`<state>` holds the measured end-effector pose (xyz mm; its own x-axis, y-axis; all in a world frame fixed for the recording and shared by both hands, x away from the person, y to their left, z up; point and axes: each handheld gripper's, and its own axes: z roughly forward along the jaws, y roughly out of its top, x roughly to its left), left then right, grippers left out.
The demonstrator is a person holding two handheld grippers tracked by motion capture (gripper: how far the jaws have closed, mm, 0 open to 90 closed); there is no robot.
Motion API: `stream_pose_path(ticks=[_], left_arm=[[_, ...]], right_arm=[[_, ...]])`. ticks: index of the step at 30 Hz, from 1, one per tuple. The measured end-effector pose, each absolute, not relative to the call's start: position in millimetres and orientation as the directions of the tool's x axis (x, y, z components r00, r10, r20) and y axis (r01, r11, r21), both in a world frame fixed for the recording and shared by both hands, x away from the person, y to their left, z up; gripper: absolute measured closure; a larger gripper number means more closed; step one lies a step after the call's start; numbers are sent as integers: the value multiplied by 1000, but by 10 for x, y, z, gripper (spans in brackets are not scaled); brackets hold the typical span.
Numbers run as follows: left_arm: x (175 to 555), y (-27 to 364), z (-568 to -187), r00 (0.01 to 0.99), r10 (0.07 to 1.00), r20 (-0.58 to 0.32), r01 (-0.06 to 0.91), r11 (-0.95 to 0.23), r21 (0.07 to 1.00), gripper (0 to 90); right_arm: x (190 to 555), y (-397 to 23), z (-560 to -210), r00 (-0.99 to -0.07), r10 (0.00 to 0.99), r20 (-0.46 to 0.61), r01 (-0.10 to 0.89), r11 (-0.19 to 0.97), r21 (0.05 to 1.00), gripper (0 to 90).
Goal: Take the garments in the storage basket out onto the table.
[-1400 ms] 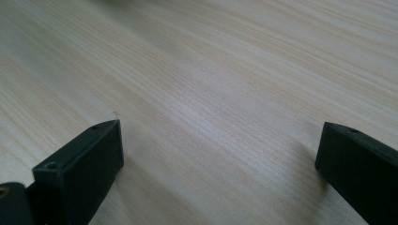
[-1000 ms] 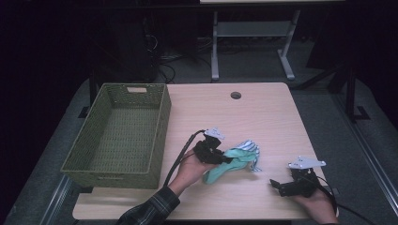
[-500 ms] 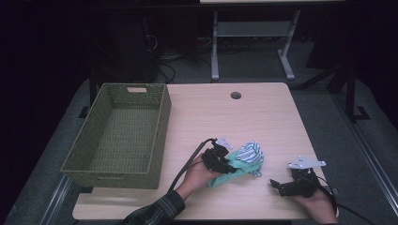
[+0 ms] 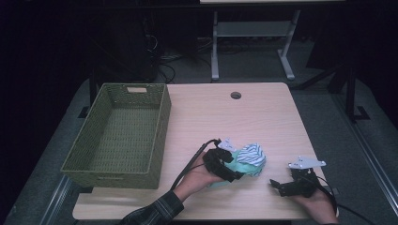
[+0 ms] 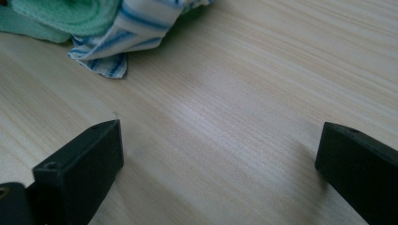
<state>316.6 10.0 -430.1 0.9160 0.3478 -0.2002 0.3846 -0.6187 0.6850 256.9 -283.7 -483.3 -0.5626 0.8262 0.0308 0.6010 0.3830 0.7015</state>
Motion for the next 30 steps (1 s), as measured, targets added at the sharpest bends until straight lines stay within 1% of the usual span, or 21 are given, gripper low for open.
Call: stream_pose_path(ticks=[6, 13, 20, 25, 30], left_arm=[[3136, 42, -4193, 923, 332, -193, 364, -598, 714, 259], [3108, -166, -4057, 940, 286, -183, 324, -589, 740, 261], [3107, -358, -4055, 948, 267, -173, 303, -594, 745, 269], [3174, -453, -4096, 944, 269, -189, 316, -584, 748, 304], [3201, -520, -4153, 943, 270, -195, 322, -590, 740, 317]], right_arm=[[2570, -2837, -4833, -563, 826, 30, 600, 383, 702, 8], [2570, -2837, -4834, -563, 826, 30, 600, 384, 702, 8], [2570, -2837, -4833, -563, 826, 30, 600, 384, 702, 8], [2570, -2837, -4834, -563, 826, 30, 600, 384, 702, 8], [2570, -2837, -4834, -563, 826, 30, 600, 384, 702, 8]])
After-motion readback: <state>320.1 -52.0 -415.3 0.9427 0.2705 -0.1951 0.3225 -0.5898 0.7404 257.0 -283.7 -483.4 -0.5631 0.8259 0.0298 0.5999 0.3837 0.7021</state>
